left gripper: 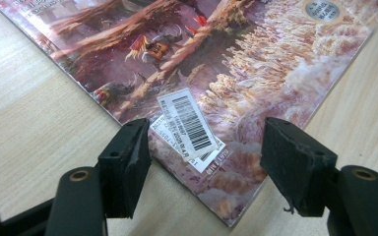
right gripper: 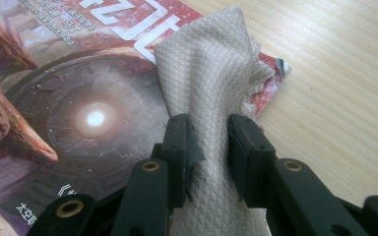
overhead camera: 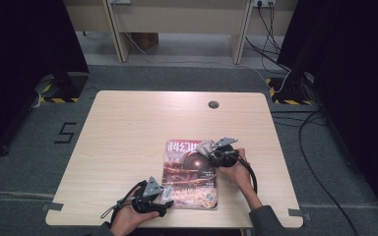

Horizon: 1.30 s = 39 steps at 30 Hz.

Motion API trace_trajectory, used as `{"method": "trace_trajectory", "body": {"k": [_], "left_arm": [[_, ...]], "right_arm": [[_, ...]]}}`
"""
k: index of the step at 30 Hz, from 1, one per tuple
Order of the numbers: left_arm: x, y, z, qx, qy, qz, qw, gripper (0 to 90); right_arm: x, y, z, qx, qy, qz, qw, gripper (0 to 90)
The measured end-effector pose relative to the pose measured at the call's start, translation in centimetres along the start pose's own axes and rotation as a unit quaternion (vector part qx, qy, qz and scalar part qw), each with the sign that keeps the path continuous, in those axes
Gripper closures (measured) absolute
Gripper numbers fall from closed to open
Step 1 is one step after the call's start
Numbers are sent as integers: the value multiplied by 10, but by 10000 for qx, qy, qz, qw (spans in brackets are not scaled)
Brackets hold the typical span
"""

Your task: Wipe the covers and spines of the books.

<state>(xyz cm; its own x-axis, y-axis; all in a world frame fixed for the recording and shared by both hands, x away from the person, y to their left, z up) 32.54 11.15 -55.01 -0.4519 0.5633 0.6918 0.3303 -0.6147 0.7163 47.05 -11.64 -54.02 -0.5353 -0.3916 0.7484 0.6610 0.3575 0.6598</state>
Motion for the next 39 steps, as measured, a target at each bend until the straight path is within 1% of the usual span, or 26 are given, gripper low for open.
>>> {"method": "trace_trajectory", "body": {"k": [3,4,6,8,9,11,12,13,14,15,16,18,22,23,26,27,28,29,31,32,34,35,36,37,38,39], "left_arm": [[0,0,-2,-53,16,7,10000,345],[0,0,-2,-62,26,19,10000,345],[1,0,-2,-55,32,10,10000,345],[0,0,-2,-57,76,14,10000,344],[0,1,-3,-67,94,23,9999,343],[-1,1,-3,-84,160,6,9998,345],[-1,1,-3,-84,160,6,9998,347],[-1,1,-3,-74,161,7,9998,347],[-1,2,-3,-54,179,27,9998,347],[-1,2,-3,-54,179,27,9998,349],[-3,3,-4,-18,240,-22,9997,350],[-4,4,-3,-15,253,-23,9997,350],[-12,12,1,-14,254,-41,9997,352],[-14,13,2,-17,255,-32,9997,352],[-17,16,4,-15,263,-36,9996,355],[-17,16,4,-29,262,-18,9996,355],[-17,16,4,-29,262,-18,9996,355],[-17,16,4,-33,267,-34,9996,355],[-17,16,4,-33,267,-36,9996,355],[-17,16,4,-28,271,-48,9996,355],[-17,15,4,-6,278,-80,9996,355],[-17,15,5,-36,269,-95,9996,353],[-17,15,5,-68,245,-114,9996,351],[-17,15,6,-66,193,-126,9997,351],[-17,14,7,-21,160,-123,9998,351],[-16,13,7,35,137,-142,9998,348]], "right_arm": [[0,0,1,44,-68,5,10000,709],[0,0,4,165,-149,-2,9998,716],[0,0,5,194,-168,1,9997,716],[0,0,10,202,-51,28,9998,714],[0,-2,21,255,132,50,9996,716],[0,-3,35,389,269,80,9988,715],[0,-3,35,389,269,80,9988,715],[0,-4,42,467,327,100,9983,716],[-1,-5,51,621,351,95,9974,717],[-1,-5,51,621,351,95,9974,717],[-1,-4,50,607,359,124,9974,714],[-3,-2,44,464,400,73,9981,712],[-7,4,27,280,199,-7,9994,710],[-7,4,27,280,199,-7,9994,710],[-9,7,20,160,117,-31,9998,711],[-9,8,21,180,1,-15,9998,718],[-10,8,24,209,-13,-8,9998,718],[-11,9,30,238,44,2,9997,718],[-14,10,48,366,235,4,9991,718],[-14,10,48,366,235,4,9991,718],[-18,11,70,606,419,32,9973,718],[-21,12,93,808,628,61,9947,714],[-22,12,103,893,780,76,9929,713],[-22,12,103,893,780,76,9929,713],[-22,10,111,951,862,94,9917,714],[-22,10,115,1046,859,85,9908,714]]}}
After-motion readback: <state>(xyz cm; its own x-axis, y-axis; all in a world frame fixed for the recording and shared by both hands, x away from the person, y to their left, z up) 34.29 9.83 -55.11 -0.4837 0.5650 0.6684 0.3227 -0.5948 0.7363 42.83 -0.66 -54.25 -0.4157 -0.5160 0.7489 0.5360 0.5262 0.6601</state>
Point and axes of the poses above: each handheld gripper's, and its own axes: x roughly backward along the jaws, y roughly out of its top, z roughly to its left, the point moved 6 cm from there along -x, roughly forward along the jaws, and after that the axes turned 12 degrees about -x, right-handed, at the moved point
